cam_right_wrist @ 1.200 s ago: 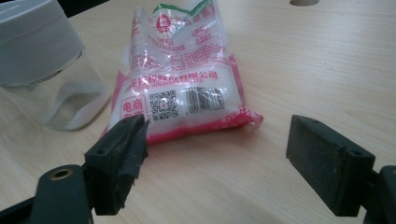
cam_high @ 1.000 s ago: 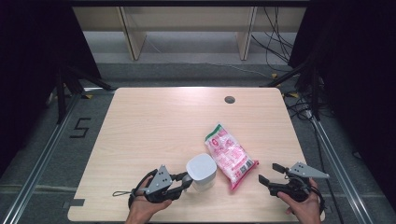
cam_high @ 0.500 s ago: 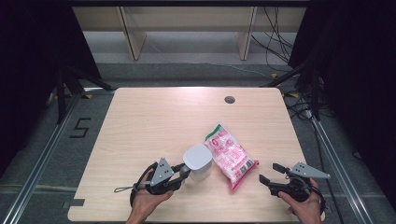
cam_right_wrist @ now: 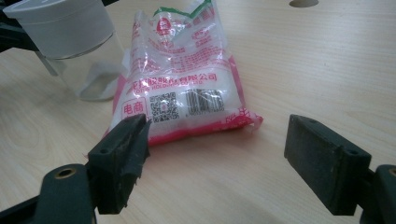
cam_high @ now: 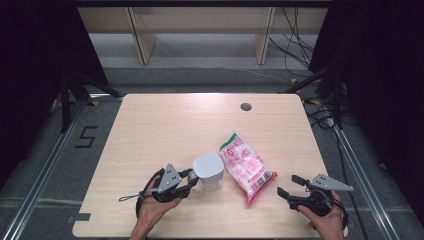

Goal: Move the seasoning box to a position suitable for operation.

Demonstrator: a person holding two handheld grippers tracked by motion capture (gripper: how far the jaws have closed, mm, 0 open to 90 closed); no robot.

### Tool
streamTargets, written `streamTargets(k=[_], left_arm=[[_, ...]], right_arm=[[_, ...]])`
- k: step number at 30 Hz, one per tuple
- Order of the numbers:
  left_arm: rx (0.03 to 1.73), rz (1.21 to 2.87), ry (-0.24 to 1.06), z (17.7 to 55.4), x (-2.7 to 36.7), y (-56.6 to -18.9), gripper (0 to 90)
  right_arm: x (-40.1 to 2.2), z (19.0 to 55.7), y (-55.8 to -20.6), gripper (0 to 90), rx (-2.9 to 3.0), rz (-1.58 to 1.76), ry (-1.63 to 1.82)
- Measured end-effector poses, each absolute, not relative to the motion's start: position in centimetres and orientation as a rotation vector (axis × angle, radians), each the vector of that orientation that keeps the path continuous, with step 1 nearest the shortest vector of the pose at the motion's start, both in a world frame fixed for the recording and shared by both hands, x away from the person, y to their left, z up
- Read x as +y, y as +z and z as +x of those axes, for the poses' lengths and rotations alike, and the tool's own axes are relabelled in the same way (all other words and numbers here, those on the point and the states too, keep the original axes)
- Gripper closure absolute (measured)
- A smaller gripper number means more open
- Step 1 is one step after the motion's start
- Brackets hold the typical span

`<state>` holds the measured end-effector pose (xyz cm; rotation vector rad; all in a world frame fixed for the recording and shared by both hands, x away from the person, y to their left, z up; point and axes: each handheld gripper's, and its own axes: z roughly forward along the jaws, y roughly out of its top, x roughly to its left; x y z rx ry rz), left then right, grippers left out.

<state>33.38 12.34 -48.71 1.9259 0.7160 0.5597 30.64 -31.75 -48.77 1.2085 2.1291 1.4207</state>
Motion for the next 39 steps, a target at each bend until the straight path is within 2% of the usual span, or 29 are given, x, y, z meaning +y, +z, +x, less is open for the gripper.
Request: streamTargets(k=[4,7,15,32,35,39], left_arm=[[0.818,1.875,0.559,33.6,12.9,-49.2,67.7],[0.813,1.894,0.585,33.7,13.0,-49.2,69.2],[0.818,1.898,0.595,34.3,12.4,-49.2,69.4],[0.825,1.840,0.518,34.8,11.8,-49.8,68.5],[0.846,1.818,0.481,34.8,12.1,-50.0,67.4],[0.851,1.813,0.468,34.4,12.8,-49.8,55.5]], right_arm=[[-31.9,30.6,-48.8,22.6,2.111,1.218,1.439],[-32.1,30.8,-48.9,22.5,2.109,1.190,1.435],[-32.4,30.5,-48.9,22.6,2.120,1.260,1.439],[-32.4,30.6,-49.1,22.6,2.128,1.253,1.441],[-32.5,30.8,-49.1,22.7,2.155,1.175,1.428],[-32.4,30.5,-49.1,22.8,2.109,1.241,1.433]])
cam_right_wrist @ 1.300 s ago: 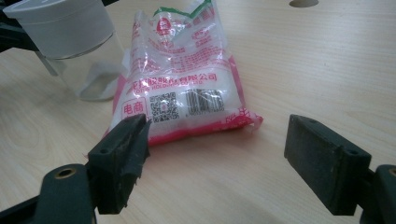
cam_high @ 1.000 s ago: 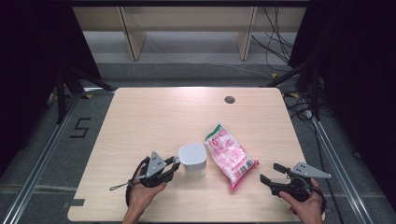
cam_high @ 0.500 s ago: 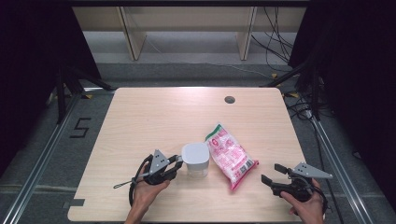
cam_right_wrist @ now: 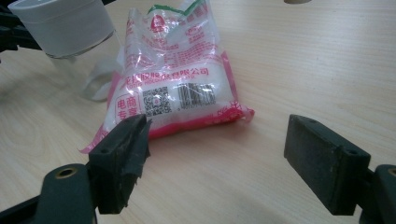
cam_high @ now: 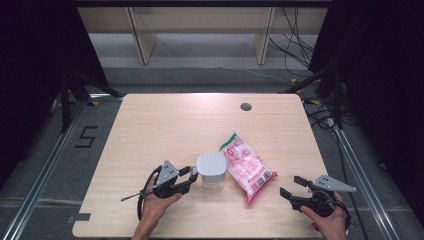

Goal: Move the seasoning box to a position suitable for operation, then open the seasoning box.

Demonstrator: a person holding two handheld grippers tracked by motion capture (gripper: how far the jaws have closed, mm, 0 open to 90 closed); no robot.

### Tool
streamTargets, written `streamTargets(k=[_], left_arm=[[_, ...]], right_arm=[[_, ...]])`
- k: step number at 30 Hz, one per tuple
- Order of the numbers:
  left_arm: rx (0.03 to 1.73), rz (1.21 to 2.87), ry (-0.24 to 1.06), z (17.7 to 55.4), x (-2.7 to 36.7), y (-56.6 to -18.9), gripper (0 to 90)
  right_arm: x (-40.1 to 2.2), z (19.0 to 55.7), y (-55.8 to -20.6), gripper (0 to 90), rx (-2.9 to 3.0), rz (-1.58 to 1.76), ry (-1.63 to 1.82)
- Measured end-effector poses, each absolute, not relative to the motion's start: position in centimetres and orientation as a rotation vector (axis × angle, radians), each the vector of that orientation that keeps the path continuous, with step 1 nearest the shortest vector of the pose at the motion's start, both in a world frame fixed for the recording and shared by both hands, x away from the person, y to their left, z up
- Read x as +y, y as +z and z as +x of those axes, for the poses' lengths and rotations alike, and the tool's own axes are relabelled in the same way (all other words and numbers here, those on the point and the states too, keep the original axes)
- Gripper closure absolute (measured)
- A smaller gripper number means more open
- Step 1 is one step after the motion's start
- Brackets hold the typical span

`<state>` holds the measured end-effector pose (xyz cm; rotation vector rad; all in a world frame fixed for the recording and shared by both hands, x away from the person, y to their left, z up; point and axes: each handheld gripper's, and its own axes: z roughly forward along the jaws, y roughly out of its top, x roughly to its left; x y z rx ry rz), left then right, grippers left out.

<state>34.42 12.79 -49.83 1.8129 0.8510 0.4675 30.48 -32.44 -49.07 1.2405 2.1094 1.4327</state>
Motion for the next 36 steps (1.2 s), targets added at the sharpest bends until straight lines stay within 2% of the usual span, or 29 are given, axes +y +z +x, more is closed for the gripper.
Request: streamTargets(k=[6,10,12,13,14,19,22,28,36], left_arm=[[0.816,1.855,0.435,33.7,13.5,-48.6,38.8],[0.795,1.843,0.437,33.1,13.7,-47.5,39.1],[0.787,1.843,0.445,32.7,13.8,-47.0,43.7],[0.784,1.833,0.445,32.6,13.8,-46.8,52.9],[0.774,1.837,0.460,32.4,13.9,-46.5,52.9],[0.706,1.835,0.536,31.8,13.3,-45.3,77.1],[0.713,1.786,0.510,31.8,12.9,-44.3,81.0],[0.695,1.757,0.504,32.7,11.8,-42.4,85.4],[0.738,1.753,0.471,34.3,11.1,-43.6,86.2]], right_arm=[[-32.5,30.5,-49.1,22.7,2.104,1.207,1.428],[-32.6,30.7,-49.2,22.0,2.108,1.196,1.421],[-32.4,30.4,-49.1,21.7,2.115,1.219,1.424],[-32.3,30.2,-49.0,21.3,2.116,1.213,1.420],[-32.3,30.2,-49.0,21.3,2.116,1.213,1.420],[-32.0,30.1,-49.0,18.1,2.112,1.218,1.425],[-32.2,30.2,-48.9,15.8,2.107,1.179,1.421],[-32.1,30.2,-48.9,22.1,2.124,1.188,1.453],[-32.0,29.7,-48.6,31.2,2.097,1.191,1.486]])
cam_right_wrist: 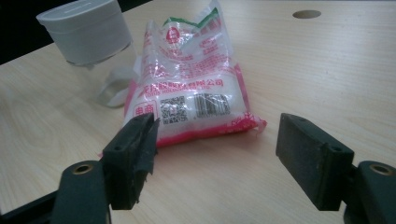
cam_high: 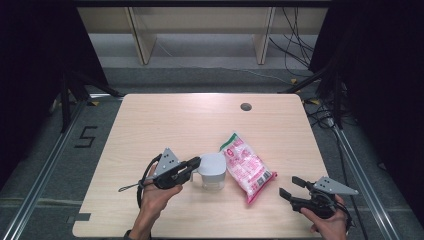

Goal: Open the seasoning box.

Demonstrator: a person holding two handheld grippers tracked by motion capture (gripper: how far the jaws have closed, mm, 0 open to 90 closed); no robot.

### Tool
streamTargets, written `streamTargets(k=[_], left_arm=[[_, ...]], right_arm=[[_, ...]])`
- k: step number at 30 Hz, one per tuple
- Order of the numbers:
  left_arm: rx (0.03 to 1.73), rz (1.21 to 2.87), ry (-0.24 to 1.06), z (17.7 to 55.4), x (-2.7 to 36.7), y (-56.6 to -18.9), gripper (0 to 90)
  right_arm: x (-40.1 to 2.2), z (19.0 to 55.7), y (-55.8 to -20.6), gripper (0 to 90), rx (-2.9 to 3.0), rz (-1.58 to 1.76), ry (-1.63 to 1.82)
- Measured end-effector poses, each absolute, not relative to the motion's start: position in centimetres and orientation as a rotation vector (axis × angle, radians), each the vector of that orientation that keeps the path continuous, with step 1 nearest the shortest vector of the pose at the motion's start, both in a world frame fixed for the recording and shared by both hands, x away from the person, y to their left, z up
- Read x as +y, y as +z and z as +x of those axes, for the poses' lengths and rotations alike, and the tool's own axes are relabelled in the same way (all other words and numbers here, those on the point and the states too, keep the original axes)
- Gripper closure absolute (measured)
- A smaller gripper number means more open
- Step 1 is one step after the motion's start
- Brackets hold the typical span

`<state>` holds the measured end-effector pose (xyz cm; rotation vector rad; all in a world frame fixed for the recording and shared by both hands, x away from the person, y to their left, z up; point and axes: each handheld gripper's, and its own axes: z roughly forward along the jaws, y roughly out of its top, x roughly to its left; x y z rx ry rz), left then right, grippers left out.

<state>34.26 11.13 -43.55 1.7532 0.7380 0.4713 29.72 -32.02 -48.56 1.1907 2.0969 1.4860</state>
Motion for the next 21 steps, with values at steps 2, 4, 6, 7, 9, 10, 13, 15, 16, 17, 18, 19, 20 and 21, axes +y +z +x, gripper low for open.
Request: streamTargets(k=[2,4,6,7,9,10,13,15,16,17,18,19,20,21], left_arm=[[0.750,1.755,0.468,34.4,11.1,-43.9,86.2],[0.763,1.768,0.470,34.6,11.1,-44.1,86.0],[0.756,1.774,0.471,34.8,11.0,-44.4,85.9],[0.756,1.779,0.472,34.8,11.0,-44.4,85.8],[0.763,1.778,0.465,34.8,11.0,-44.6,85.7],[0.761,1.782,0.472,34.9,11.1,-44.5,85.7],[0.771,1.768,0.467,34.9,11.4,-44.6,85.8],[0.798,1.762,0.450,34.8,11.4,-44.7,85.7],[0.806,1.761,0.449,34.7,11.4,-44.7,85.7],[0.805,1.762,0.449,34.7,11.4,-44.7,85.6],[0.807,1.759,0.450,34.7,11.4,-44.7,85.4],[0.798,1.761,0.451,34.8,11.5,-44.7,85.3],[0.794,1.761,0.452,34.7,11.5,-44.7,85.2],[0.777,1.771,0.458,34.8,11.5,-44.7,85.0]], right_arm=[[-32.2,29.8,-48.5,32.1,2.115,1.152,1.482],[-31.7,29.7,-48.5,34.3,2.107,1.159,1.482],[-31.6,29.6,-48.4,36.7,2.127,1.116,1.461],[-31.2,29.6,-48.4,38.2,2.116,1.108,1.495],[-31.0,29.3,-48.0,44.8,2.127,1.121,1.479],[-30.9,29.3,-48.0,48.3,2.136,1.094,1.489],[-30.1,29.6,-47.5,54.3,2.127,1.027,1.495],[-29.0,29.8,-47.0,58.7,2.129,1.002,1.545],[-28.6,30.0,-46.7,60.7,2.125,0.952,1.534],[-28.0,29.9,-46.4,62.9,2.139,0.951,1.521],[-27.5,30.2,-46.1,64.7,2.161,0.889,1.525],[-26.8,30.0,-46.0,66.1,2.148,0.910,1.522],[-26.2,30.3,-45.9,67.8,2.152,0.860,1.521],[-25.5,30.5,-45.8,69.6,2.153,0.827,1.510]])
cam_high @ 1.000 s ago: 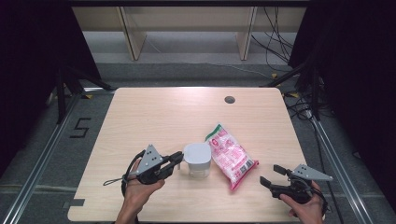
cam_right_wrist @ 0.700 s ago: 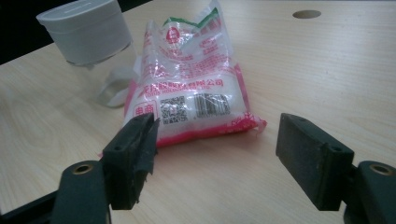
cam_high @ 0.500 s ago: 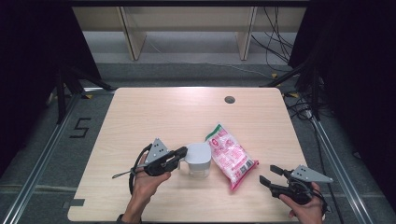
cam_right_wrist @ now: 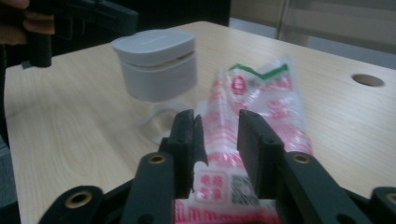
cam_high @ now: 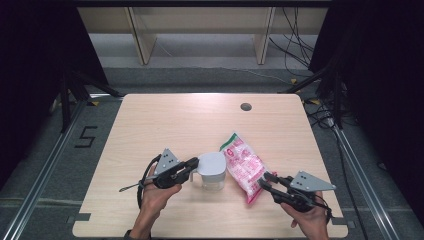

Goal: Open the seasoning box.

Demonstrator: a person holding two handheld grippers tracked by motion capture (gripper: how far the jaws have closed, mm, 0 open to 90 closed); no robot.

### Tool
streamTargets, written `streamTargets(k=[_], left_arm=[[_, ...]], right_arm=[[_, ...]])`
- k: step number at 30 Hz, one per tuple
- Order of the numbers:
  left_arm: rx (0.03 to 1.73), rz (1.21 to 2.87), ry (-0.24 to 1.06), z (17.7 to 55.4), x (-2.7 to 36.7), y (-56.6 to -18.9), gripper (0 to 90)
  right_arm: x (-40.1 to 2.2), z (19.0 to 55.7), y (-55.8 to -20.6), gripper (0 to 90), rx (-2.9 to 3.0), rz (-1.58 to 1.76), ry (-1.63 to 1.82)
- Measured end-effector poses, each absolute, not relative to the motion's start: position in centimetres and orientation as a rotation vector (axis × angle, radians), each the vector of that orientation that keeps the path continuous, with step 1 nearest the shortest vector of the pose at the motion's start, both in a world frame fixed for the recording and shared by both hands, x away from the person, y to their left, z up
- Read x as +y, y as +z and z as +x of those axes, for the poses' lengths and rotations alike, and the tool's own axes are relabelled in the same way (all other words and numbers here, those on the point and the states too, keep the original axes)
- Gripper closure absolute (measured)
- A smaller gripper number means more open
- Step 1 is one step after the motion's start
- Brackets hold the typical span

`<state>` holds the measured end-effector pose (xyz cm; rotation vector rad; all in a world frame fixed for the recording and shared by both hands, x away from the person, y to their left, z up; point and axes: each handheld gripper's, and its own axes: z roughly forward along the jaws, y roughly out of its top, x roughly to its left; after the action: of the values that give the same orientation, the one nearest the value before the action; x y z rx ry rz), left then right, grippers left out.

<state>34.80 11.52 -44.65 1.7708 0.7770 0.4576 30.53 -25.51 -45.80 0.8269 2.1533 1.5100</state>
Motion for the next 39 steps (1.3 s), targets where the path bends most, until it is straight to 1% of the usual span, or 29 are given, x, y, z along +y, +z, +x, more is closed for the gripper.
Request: streamTargets(k=[4,5,6,8,9,13,24,27,39], left_arm=[[0.784,1.769,0.451,34.8,11.6,-44.7,85.1],[0.814,1.758,0.444,34.7,11.6,-44.7,85.1],[0.798,1.767,0.448,34.8,11.8,-44.7,85.1],[0.797,1.766,0.448,34.8,11.8,-44.7,84.9],[0.797,1.765,0.449,34.7,11.8,-44.7,84.9],[0.802,1.764,0.459,34.6,11.6,-44.7,85.0],[0.793,1.774,0.472,34.6,11.9,-44.8,84.8],[0.804,1.753,0.450,34.7,12.0,-45.0,84.5],[0.800,1.750,0.451,34.8,12.3,-45.1,84.5]], right_arm=[[-23.0,31.7,-45.5,76.4,2.210,0.744,1.457],[-22.6,31.9,-45.5,78.7,2.218,0.727,1.448],[-22.0,32.4,-45.4,80.4,2.233,0.709,1.470],[-21.2,32.8,-45.3,82.9,2.239,0.723,1.463],[-20.6,33.3,-45.4,85.6,2.219,0.731,1.481],[-19.9,33.7,-45.6,89.2,2.245,0.755,1.480],[-18.8,34.9,-45.6,90.0,2.266,0.717,1.492],[-18.6,35.0,-45.4,90.0,2.273,0.697,1.506],[-17.0,35.0,-45.3,90.0,2.303,0.702,1.513]])
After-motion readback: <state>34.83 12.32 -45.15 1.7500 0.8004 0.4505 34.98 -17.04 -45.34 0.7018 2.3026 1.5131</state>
